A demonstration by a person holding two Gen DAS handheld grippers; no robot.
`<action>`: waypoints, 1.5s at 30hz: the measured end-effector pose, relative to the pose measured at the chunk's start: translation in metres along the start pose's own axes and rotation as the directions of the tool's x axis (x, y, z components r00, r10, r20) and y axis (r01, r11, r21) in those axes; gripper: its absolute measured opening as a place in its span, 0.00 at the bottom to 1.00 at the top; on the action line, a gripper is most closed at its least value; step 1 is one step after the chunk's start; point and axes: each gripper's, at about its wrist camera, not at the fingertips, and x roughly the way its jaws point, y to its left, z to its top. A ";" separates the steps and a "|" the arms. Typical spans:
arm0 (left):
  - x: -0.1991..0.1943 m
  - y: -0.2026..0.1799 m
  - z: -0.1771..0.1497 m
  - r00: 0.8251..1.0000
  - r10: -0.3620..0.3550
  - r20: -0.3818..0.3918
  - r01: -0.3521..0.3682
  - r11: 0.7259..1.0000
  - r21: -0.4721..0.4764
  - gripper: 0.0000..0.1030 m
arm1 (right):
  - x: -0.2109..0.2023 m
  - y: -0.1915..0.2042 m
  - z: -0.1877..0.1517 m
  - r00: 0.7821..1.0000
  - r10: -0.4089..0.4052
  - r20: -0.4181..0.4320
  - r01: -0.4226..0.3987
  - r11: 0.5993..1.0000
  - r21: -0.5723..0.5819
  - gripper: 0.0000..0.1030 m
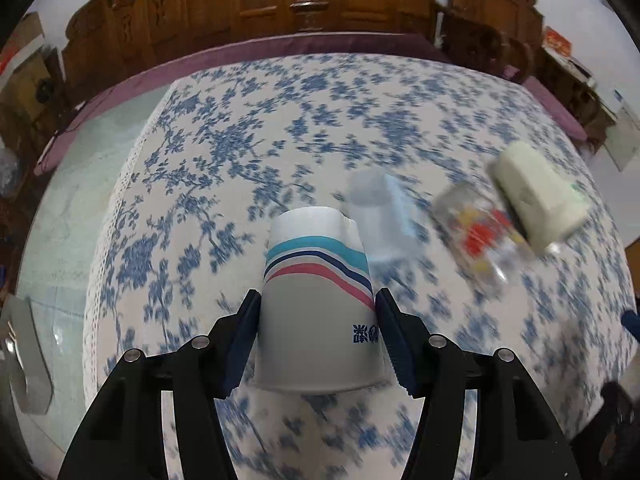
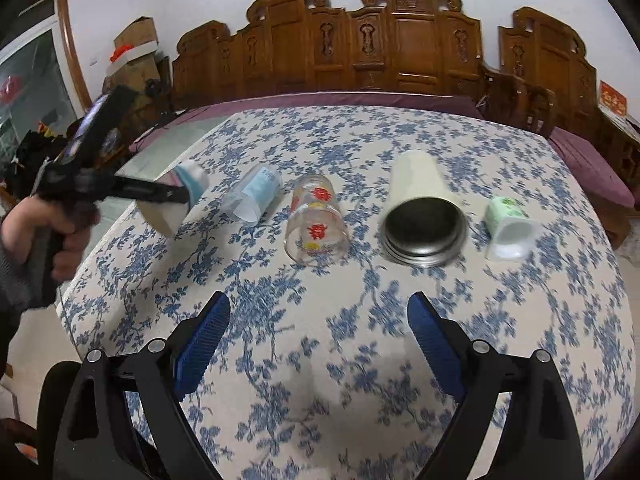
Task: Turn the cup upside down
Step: 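Lift the striped paper cup with the left gripper and carry it toward the right gripper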
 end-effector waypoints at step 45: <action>-0.066 -0.083 -0.096 0.963 -0.119 0.242 0.110 0.993 0.051 0.92 | -0.039 -0.019 -0.034 0.996 -0.092 -0.004 0.092 0.995 0.038 0.89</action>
